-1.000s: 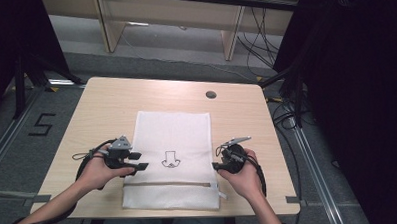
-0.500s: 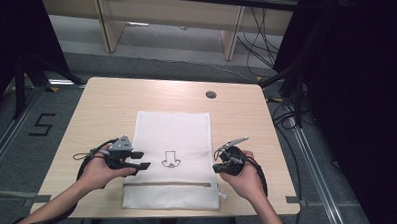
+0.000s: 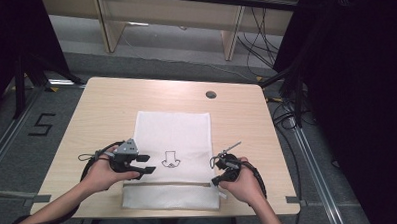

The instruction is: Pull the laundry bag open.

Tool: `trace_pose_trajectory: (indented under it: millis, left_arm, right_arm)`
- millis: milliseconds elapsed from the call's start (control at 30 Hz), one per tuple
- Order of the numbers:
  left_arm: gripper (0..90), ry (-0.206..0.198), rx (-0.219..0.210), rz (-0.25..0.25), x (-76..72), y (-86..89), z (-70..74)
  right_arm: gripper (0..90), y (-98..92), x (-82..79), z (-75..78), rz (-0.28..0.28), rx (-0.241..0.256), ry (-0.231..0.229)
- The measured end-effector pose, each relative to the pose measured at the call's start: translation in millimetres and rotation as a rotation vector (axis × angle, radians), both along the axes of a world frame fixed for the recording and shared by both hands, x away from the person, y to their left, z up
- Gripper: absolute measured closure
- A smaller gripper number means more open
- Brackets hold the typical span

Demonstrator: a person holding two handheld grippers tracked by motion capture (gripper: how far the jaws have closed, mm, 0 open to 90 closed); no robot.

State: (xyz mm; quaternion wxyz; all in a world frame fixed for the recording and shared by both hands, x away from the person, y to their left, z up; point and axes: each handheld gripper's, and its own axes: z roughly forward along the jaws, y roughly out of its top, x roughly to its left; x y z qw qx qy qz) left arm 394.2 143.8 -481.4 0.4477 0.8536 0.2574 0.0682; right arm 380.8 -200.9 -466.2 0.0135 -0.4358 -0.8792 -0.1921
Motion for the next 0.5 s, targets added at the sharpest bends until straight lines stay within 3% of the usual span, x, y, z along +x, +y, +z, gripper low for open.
trace_pose_trajectory:
  millis: [100,133,267,300,367,500]
  left_arm:
    - [48.3,0.019,0.001,-0.018,-2.1,-3.9,0.1]
    - [48.4,-0.001,0.003,-0.027,-2.0,-5.0,-0.2]
    - [48.4,0.001,0.019,-0.043,-4.3,-10.8,0.7]
    - [48.4,0.01,0.003,-0.053,-4.8,-13.7,0.3]
    - [48.5,0.005,0.016,-0.074,-5.5,-19.2,0.4]
    - [49.1,0.014,0.027,-0.121,-7.2,-35.2,-0.1]
  right_arm:
    - [90.0,1.6,-0.7,-4.3,-0.012,-0.017,0.026]
    - [90.0,1.6,-0.2,-5.9,0.004,-0.013,0.018]
    - [90.0,4.8,-0.2,-12.0,-0.004,-0.032,0.024]
    - [90.0,5.9,-0.4,-12.8,0.0,-0.018,0.024]
    - [90.0,6.1,0.0,-12.1,0.0,-0.029,0.033]
    - [90.0,3.4,-0.1,-13.7,-0.02,-0.004,0.039]
